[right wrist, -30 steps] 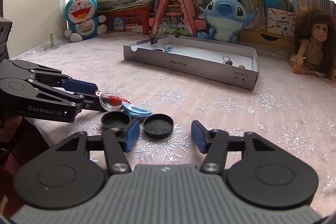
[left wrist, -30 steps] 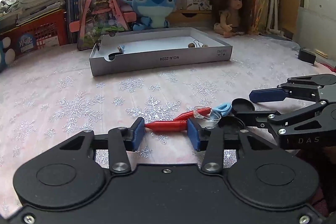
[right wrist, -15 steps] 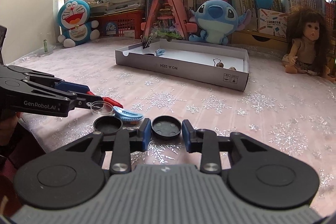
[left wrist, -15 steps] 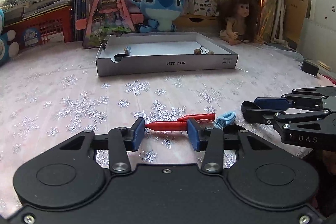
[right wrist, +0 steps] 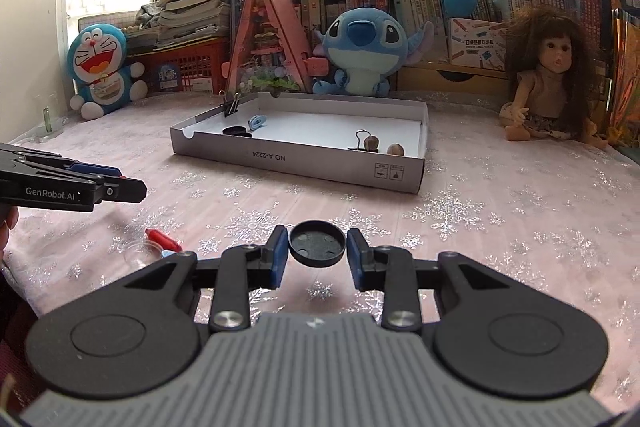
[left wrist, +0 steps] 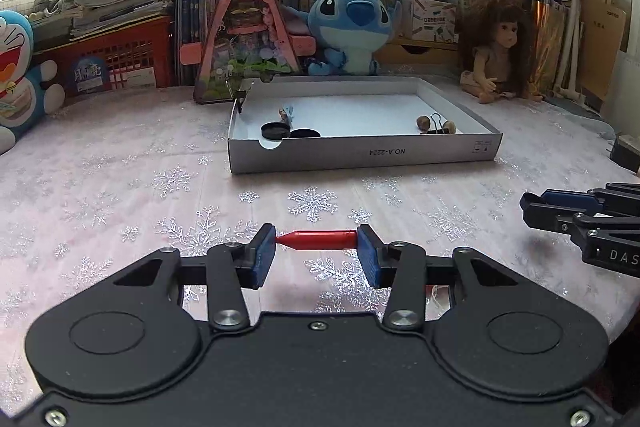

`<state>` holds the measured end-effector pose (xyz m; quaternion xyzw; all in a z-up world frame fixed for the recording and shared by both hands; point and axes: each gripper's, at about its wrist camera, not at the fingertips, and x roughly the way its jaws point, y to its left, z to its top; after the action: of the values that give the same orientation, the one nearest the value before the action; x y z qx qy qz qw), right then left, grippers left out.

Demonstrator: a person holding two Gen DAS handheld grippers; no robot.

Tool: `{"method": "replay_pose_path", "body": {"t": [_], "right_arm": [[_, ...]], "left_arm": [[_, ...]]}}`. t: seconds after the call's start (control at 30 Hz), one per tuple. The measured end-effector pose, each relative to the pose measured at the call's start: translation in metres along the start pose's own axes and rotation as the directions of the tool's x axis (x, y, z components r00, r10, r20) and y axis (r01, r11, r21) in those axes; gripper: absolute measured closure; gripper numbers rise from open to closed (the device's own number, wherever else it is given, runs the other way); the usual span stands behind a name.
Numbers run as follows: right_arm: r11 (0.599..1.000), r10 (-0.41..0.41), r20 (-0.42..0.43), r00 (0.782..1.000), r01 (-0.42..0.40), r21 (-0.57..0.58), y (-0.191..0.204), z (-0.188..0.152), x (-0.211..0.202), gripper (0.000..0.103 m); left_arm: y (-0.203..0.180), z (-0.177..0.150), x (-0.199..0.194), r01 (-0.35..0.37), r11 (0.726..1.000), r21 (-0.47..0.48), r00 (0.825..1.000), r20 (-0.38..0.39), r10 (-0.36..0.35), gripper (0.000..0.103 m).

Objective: Organize rigid objects
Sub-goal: 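Carry the red marker and black lid over the white tray with both tools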

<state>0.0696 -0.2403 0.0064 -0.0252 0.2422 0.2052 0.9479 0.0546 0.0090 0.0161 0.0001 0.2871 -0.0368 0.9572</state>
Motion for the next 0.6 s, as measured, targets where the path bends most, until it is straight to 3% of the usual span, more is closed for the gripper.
{"method": "replay_pose_path", "body": {"t": [0.6], "right_arm": [[0.987,-0.101,-0.024,0.995,0.104,0.121,-0.038,0.048,0.03,0.067]], "left_arm": [[0.032,0.076,0.031,-0.005,0.997,-0.079,0.998,0.059,0.01,0.061]]}}
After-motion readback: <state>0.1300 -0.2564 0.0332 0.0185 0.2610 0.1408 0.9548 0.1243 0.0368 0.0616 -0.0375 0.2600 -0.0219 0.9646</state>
